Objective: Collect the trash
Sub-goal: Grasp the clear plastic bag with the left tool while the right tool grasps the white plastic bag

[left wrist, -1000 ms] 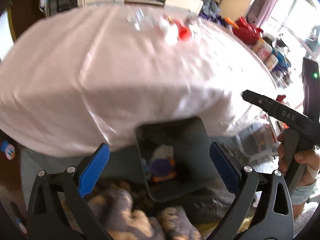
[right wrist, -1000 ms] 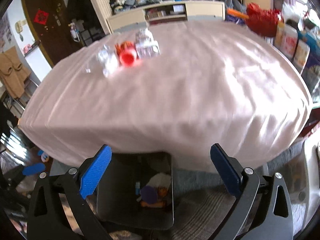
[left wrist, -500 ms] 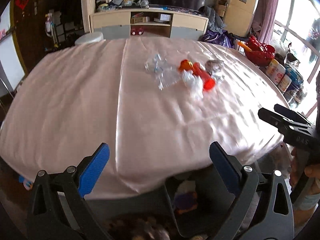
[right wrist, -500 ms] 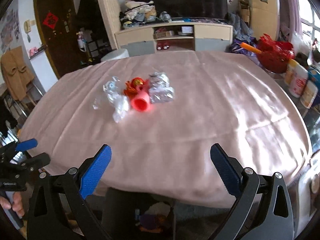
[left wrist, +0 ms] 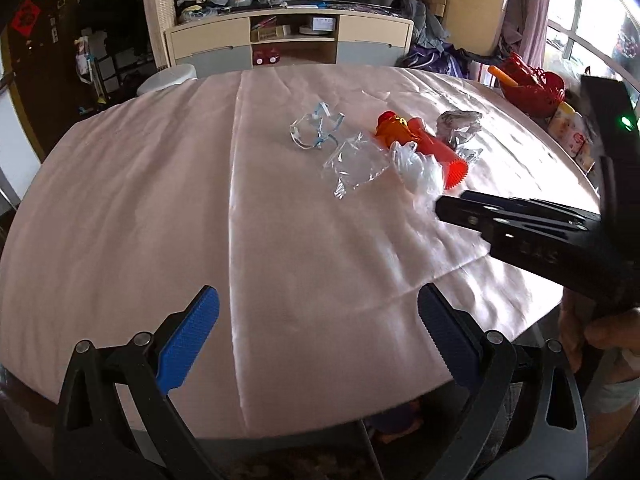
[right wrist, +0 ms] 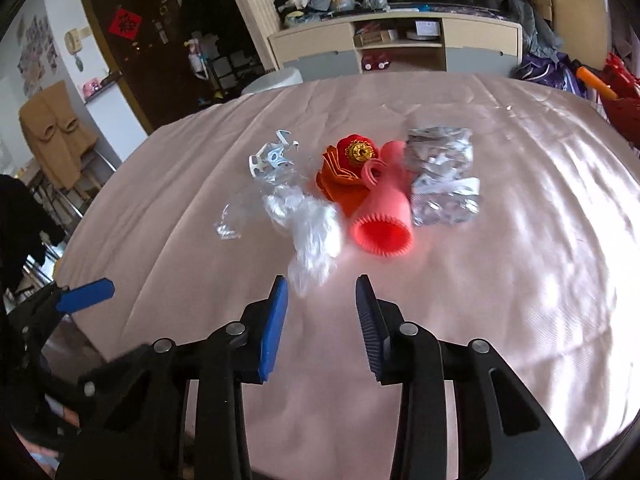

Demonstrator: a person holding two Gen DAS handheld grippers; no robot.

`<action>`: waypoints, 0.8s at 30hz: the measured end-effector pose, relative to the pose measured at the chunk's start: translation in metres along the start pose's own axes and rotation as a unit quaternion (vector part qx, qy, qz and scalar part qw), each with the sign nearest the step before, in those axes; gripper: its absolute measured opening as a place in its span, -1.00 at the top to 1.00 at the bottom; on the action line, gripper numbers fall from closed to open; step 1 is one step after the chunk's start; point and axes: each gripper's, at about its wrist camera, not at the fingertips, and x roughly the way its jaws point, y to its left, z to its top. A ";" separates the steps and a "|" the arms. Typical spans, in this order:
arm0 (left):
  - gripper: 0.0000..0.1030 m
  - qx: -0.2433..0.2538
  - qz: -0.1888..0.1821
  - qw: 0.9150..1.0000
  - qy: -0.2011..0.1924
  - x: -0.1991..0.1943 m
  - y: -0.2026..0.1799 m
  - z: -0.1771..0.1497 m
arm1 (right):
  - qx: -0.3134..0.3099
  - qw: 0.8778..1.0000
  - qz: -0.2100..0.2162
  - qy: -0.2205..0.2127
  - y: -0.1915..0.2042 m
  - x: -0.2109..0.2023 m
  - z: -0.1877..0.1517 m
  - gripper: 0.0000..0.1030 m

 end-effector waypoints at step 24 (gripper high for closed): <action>-0.49 0.027 -0.046 0.999 -0.005 0.070 -0.012 0.075 | -0.021 0.999 -0.019 -0.029 -0.014 -0.019 0.013 0.85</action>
